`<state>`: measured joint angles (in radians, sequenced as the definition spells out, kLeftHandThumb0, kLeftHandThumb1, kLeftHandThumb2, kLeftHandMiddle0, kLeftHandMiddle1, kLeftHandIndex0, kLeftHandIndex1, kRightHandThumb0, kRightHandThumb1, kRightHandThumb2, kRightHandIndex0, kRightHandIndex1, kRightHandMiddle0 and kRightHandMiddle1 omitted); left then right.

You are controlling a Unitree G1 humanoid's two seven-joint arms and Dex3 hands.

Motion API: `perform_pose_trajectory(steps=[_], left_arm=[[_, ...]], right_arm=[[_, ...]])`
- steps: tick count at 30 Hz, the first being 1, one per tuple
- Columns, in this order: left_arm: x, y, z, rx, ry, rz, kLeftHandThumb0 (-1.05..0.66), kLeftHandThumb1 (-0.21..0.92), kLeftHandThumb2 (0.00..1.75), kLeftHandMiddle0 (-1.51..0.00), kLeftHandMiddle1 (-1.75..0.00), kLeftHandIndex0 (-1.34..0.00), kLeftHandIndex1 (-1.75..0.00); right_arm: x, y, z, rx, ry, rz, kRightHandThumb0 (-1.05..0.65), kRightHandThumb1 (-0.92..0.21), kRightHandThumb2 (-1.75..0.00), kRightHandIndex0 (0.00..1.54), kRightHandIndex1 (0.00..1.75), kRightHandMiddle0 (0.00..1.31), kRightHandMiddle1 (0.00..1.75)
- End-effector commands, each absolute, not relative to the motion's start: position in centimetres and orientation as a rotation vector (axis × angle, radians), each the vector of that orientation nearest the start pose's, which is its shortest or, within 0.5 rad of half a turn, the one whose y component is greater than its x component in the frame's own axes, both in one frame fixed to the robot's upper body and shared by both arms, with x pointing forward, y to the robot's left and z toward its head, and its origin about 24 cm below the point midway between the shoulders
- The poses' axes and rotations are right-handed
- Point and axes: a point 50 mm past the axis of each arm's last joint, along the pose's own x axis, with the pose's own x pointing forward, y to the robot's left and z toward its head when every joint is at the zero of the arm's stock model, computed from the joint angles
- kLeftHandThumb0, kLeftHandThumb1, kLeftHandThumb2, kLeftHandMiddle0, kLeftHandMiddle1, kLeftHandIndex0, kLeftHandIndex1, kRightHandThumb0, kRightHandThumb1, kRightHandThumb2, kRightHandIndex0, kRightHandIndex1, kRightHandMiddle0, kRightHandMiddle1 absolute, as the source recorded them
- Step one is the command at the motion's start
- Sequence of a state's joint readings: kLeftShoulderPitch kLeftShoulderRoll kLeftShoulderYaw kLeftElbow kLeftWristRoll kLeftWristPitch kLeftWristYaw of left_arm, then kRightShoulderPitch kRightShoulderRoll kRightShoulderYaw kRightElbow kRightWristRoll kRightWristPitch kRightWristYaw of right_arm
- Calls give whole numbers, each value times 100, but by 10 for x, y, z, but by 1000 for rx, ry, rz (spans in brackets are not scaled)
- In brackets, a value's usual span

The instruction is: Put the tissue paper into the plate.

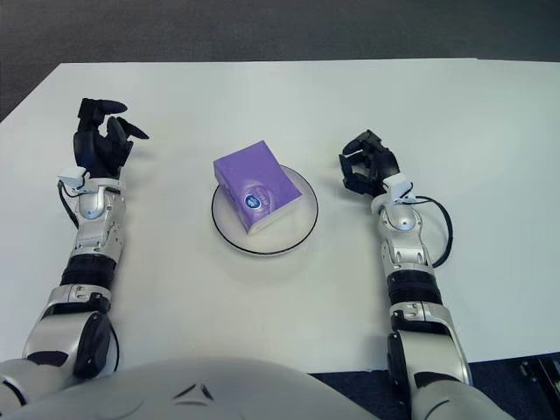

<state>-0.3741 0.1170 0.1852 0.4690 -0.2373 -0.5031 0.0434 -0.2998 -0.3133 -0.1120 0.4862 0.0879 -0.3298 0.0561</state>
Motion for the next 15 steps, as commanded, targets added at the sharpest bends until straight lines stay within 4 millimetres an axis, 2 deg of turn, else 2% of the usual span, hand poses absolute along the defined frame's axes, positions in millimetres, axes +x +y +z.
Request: perform_pose_trajectory(steps=[1,8,15], left_arm=[[294,194,40,-225,-244,252,-35,91,52,-81,-175,-22,-175],[290,186,34,-220,-240,258,-35,90,53,-82,-175,-22,-175],[284,175,26,-197,-210,216,-35,89,54,-83,-175,-23,-175]], right_arm=[[273,-207,4,-67,-13,-93,-38,-69,-82,79,175,34,175],[271,-200,8,33,-32,-147,-38,-72,-78,77,175,33,175],[271,-195,23,119,-147,-189,-37,-77,-71,75,175,29,175]])
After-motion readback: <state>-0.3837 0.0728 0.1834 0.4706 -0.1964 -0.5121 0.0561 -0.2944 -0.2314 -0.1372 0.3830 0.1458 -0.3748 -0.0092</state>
